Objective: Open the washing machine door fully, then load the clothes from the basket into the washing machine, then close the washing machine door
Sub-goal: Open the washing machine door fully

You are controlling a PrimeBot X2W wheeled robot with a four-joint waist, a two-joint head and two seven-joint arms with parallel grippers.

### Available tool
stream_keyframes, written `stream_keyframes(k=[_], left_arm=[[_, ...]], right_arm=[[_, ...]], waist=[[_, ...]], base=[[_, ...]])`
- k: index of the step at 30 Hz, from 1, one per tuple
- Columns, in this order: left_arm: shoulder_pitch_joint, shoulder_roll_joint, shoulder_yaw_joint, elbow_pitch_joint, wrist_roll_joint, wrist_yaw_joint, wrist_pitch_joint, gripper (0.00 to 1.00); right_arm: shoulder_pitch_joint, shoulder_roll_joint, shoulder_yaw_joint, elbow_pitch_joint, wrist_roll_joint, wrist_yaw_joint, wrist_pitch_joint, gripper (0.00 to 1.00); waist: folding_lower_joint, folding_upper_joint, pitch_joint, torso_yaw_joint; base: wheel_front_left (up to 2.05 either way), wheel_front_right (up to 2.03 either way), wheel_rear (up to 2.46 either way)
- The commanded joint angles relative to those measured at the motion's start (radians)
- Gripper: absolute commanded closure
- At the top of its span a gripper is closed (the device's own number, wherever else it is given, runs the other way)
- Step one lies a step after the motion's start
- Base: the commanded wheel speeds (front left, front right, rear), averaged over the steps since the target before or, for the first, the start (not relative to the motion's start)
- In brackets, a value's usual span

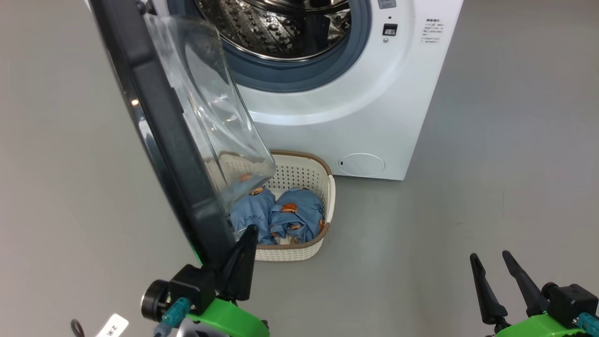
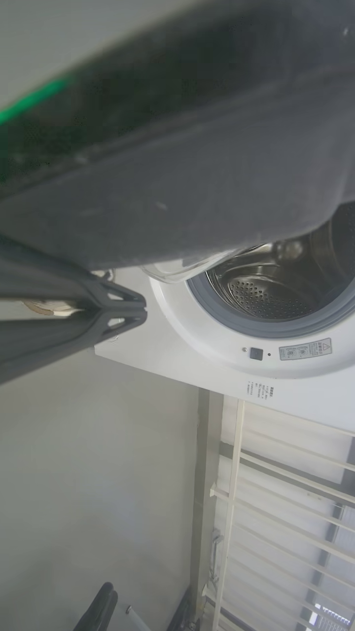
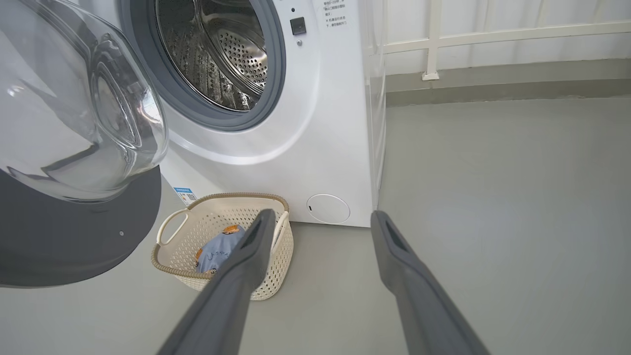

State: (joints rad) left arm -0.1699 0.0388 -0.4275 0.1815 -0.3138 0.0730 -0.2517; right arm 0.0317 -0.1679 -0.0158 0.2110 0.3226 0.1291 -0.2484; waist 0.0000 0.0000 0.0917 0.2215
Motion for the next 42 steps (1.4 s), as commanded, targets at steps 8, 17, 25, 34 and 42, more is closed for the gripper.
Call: stream_keyframes(k=[8, 17, 25, 34, 42], left_arm=[[0.01, 0.045, 0.059, -0.077, -0.007, 0.046, 0.02, 1.0], [0.051, 0.062, 0.07, -0.112, -0.017, 0.068, 0.032, 1.0], [0.079, 0.091, 0.101, -0.118, -0.025, 0.089, 0.029, 1.0], [0.099, 0.118, 0.14, -0.121, -0.038, 0.111, 0.023, 1.0], [0.085, 0.151, 0.193, -0.083, -0.058, 0.121, 0.016, 1.0]], right_arm=[[-0.038, -0.011, 0.022, -0.014, 0.016, 0.002, -0.011, 0.0], [-0.039, -0.012, 0.025, -0.007, 0.017, 0.002, -0.012, 0.0], [-0.031, -0.018, 0.03, -0.016, 0.008, 0.002, -0.013, 0.0], [-0.026, -0.009, 0.038, -0.039, -0.015, 0.002, -0.013, 0.0], [-0.037, -0.002, 0.044, -0.061, -0.028, 0.002, 0.0, 0.0]], waist=[[0.0, 0.0, 0.004, 0.029], [0.0, 0.0, 0.001, 0.082], [0.0, 0.0, -0.024, 0.122], [0.0, 0.0, -0.05, 0.159], [0.0, 0.0, -0.057, 0.176]], base=[[0.0, 0.0, 0.0], [0.0, 0.0, 0.0], [0.0, 0.0, 0.0], [0.0, 0.0, 0.0], [0.0, 0.0, 0.0]])
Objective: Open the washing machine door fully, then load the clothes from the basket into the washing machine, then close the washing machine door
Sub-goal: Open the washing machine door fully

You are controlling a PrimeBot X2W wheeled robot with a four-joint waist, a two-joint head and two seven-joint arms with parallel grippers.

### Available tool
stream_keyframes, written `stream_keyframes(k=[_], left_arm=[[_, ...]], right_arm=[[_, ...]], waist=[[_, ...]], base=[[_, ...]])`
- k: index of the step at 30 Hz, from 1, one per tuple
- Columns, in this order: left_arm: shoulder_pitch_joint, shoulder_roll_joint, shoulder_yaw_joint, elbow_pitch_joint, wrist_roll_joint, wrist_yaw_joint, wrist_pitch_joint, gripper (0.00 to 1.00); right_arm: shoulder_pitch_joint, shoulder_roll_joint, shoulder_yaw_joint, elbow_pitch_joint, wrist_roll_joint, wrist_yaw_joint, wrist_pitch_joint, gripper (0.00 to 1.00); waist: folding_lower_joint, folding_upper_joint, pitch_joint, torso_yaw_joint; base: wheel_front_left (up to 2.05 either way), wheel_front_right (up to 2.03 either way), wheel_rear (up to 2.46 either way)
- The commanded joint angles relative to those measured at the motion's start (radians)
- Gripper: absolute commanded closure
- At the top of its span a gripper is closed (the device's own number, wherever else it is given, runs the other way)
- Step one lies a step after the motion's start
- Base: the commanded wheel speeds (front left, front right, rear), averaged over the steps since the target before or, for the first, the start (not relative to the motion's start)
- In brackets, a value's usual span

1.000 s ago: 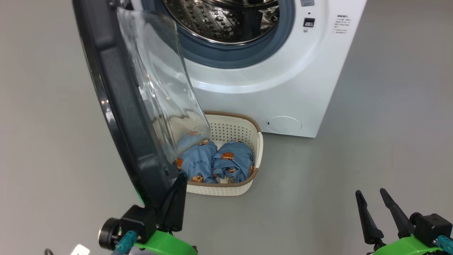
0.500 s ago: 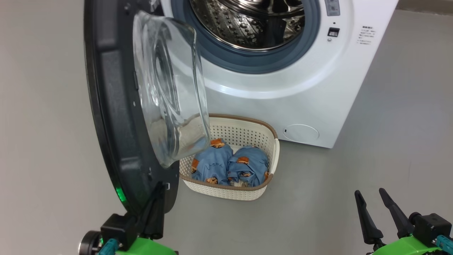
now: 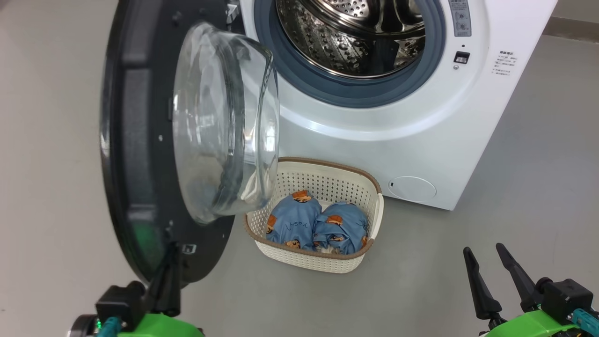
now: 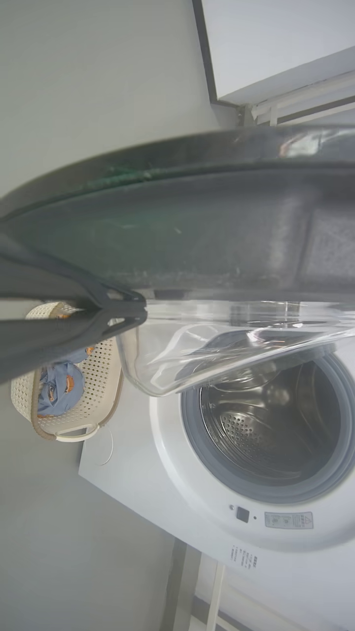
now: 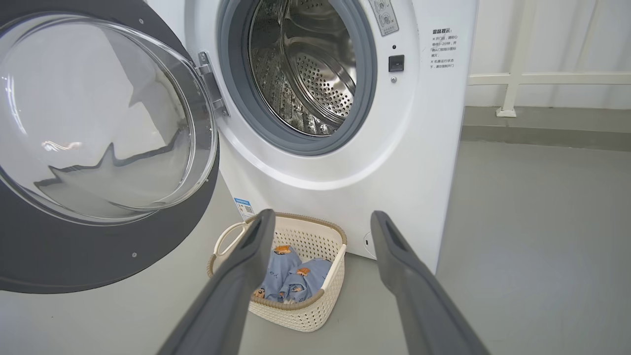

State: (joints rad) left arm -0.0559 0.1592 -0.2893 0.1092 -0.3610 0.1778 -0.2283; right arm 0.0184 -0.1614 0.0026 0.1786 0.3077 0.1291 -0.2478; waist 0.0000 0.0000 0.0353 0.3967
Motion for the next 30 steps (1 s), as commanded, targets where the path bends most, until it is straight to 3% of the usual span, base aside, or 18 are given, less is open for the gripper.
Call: stream_keyframes(k=[1, 19, 30], left_arm=[[-0.034, 0.038, 0.06, -0.001, -0.011, 0.016, -0.008, 1.0], [-0.153, 0.135, 0.242, 0.206, -0.089, 0.024, -0.026, 1.0], [-0.25, 0.159, 0.35, 0.274, -0.094, 0.012, -0.033, 1.0]], right_arm=[[-0.025, -0.005, 0.026, -0.032, -0.014, 0.002, 0.004, 0.0], [-0.072, -0.02, 0.03, -0.074, -0.013, 0.002, 0.047, 0.0], [-0.101, -0.042, 0.014, -0.134, -0.03, 0.002, 0.093, 0.0]], waist=[[0.0, 0.0, 0.0, 0.002], [0.0, 0.0, 0.065, -0.025], [0.0, 0.0, 0.145, -0.026]], base=[[0.0, 0.0, 0.0], [0.0, 0.0, 0.0], [0.0, 0.0, 0.0]])
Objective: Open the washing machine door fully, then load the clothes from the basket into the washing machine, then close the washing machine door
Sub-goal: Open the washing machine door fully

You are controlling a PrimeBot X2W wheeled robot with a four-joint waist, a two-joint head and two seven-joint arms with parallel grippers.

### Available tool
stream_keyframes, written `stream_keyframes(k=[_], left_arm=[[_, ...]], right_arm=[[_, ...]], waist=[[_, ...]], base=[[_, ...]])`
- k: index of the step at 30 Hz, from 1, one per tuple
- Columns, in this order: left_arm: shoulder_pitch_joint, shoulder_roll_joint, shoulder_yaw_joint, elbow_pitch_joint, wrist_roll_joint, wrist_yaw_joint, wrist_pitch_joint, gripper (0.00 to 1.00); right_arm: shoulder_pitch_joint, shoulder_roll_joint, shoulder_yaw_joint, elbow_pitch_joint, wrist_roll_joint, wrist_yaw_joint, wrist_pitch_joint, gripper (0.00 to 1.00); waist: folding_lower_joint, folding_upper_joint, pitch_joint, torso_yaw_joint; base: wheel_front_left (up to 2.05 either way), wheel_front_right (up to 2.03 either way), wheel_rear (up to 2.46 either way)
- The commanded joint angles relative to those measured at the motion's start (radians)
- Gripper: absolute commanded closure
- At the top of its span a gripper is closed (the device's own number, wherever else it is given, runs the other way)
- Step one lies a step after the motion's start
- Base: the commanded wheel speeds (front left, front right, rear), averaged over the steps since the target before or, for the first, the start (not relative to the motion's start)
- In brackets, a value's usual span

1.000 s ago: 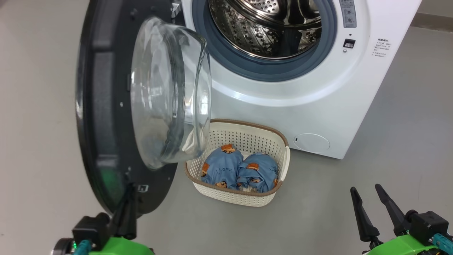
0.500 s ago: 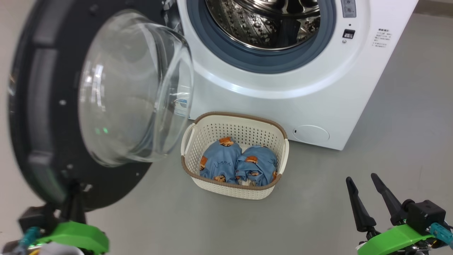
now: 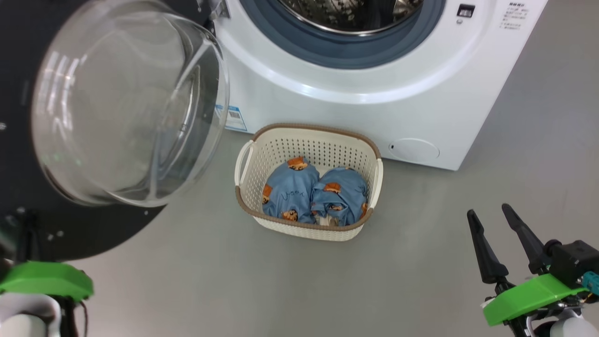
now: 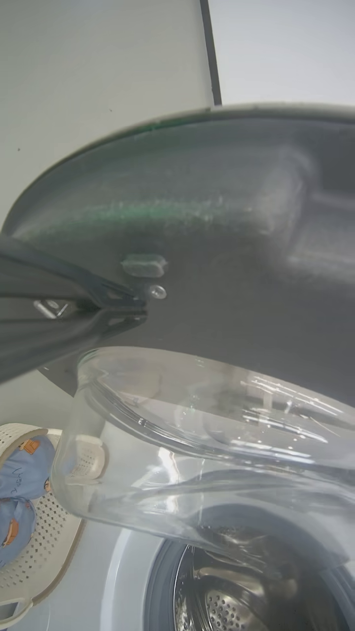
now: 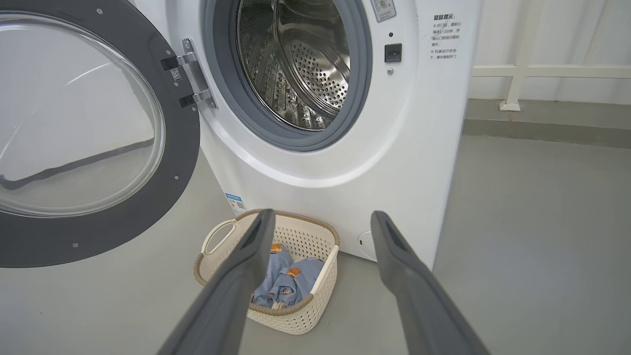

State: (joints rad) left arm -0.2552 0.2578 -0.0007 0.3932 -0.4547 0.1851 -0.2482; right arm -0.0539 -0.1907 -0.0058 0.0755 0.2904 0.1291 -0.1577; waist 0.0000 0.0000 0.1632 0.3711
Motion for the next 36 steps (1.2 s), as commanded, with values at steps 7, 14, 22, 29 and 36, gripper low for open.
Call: stream_keyframes(k=[7, 14, 22, 29, 36], left_arm=[[-0.087, 0.054, 0.172, 0.023, 0.014, 0.004, -0.013, 1.0], [-0.119, 0.044, 0.25, 0.06, 0.051, -0.041, -0.013, 1.0], [-0.165, 0.027, 0.304, 0.11, 0.102, -0.081, -0.013, 1.0], [-0.178, 0.014, 0.355, 0.132, 0.144, -0.108, -0.013, 1.0], [-0.147, -0.009, 0.378, 0.072, 0.206, -0.149, -0.014, 1.0]], right_arm=[[-0.042, -0.02, 0.02, -0.054, -0.016, 0.002, 0.023, 0.0], [-0.049, -0.031, 0.015, -0.073, -0.018, 0.002, 0.041, 0.0], [-0.062, -0.04, 0.014, -0.088, -0.021, 0.002, 0.059, 0.0], [-0.063, -0.049, 0.023, -0.084, -0.019, 0.002, 0.064, 0.0], [-0.048, -0.035, 0.021, -0.061, -0.011, 0.002, 0.046, 0.0]], waist=[[0.0, 0.0, 0.048, -0.002], [0.0, 0.0, 0.076, -0.004], [0.0, 0.0, 0.101, -0.007], [0.0, 0.0, 0.092, -0.02], [0.0, 0.0, 0.048, -0.03]], base=[[0.0, 0.0, 0.0], [0.0, 0.0, 0.0], [0.0, 0.0, 0.0], [0.0, 0.0, 0.0], [0.0, 0.0, 0.0]])
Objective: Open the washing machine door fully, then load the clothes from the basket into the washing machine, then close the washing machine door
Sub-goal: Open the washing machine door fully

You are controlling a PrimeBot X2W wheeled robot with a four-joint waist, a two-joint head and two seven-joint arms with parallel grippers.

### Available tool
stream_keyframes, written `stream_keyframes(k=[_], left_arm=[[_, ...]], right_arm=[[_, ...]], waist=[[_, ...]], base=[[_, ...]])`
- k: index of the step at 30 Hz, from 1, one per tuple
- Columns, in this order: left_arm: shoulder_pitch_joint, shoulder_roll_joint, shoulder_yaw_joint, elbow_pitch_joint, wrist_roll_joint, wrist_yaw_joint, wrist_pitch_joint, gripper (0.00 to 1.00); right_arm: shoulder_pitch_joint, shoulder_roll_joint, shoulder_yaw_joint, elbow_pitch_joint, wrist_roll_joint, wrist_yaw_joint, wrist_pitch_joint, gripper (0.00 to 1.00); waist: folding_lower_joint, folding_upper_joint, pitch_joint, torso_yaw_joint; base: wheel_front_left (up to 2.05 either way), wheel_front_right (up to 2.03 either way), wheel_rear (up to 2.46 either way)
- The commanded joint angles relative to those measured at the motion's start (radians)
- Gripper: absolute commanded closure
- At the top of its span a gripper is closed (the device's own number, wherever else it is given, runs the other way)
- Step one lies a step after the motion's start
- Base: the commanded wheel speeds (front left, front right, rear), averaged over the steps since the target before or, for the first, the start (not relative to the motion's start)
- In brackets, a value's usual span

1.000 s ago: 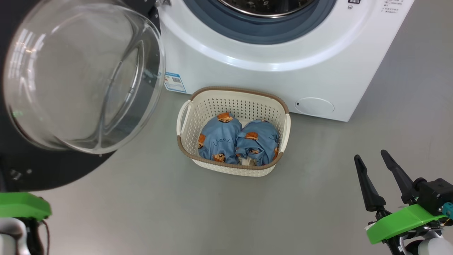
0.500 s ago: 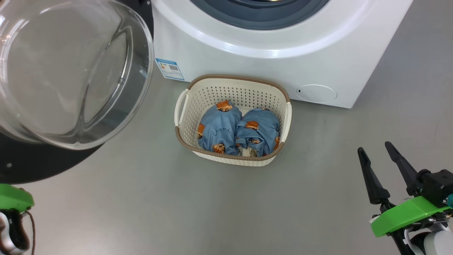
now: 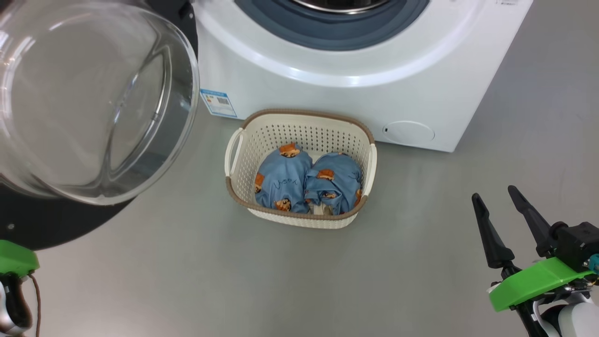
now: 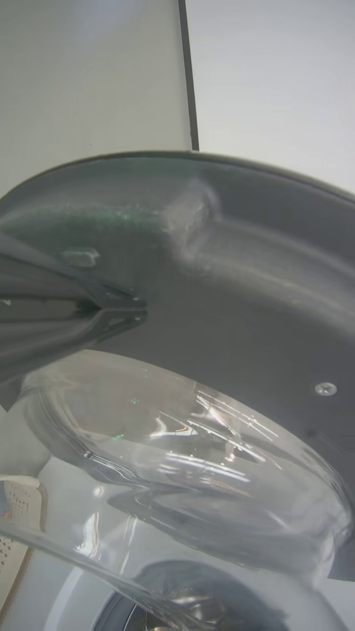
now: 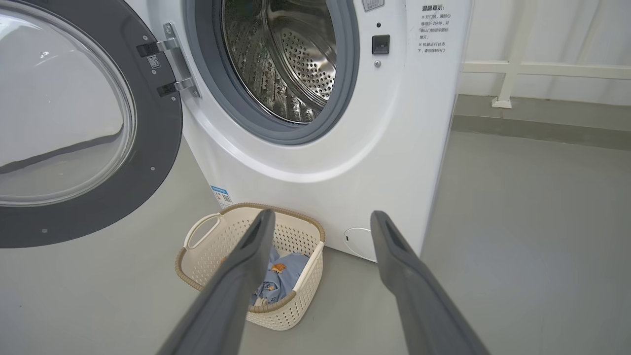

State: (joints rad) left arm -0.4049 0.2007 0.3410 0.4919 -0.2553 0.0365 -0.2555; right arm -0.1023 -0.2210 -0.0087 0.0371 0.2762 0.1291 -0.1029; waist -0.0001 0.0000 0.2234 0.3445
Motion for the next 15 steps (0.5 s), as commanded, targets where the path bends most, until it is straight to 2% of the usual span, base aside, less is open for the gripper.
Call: stream_keyframes(k=[1, 8, 15], left_arm=[[0.01, 0.042, 0.037, -0.042, 0.014, -0.006, -0.006, 1.0], [0.072, -0.016, 0.022, -0.178, 0.068, -0.051, -0.006, 1.0], [0.141, -0.075, -0.017, -0.314, 0.108, -0.067, -0.006, 1.0]], right_arm=[[0.004, -0.002, 0.024, -0.018, 0.005, 0.002, -0.013, 0.0], [0.024, 0.019, 0.02, 0.011, 0.012, 0.002, -0.042, 0.0], [0.029, 0.035, 0.031, 0.042, 0.019, 0.002, -0.07, 0.0]], waist=[[0.0001, 0.0, -0.019, -0.004], [0.0001, 0.0, -0.066, -0.015], [0.0001, 0.0, -0.107, -0.053]], base=[[0.0, 0.0, 0.0], [0.0, 0.0, 0.0], [0.0, 0.0, 0.0]])
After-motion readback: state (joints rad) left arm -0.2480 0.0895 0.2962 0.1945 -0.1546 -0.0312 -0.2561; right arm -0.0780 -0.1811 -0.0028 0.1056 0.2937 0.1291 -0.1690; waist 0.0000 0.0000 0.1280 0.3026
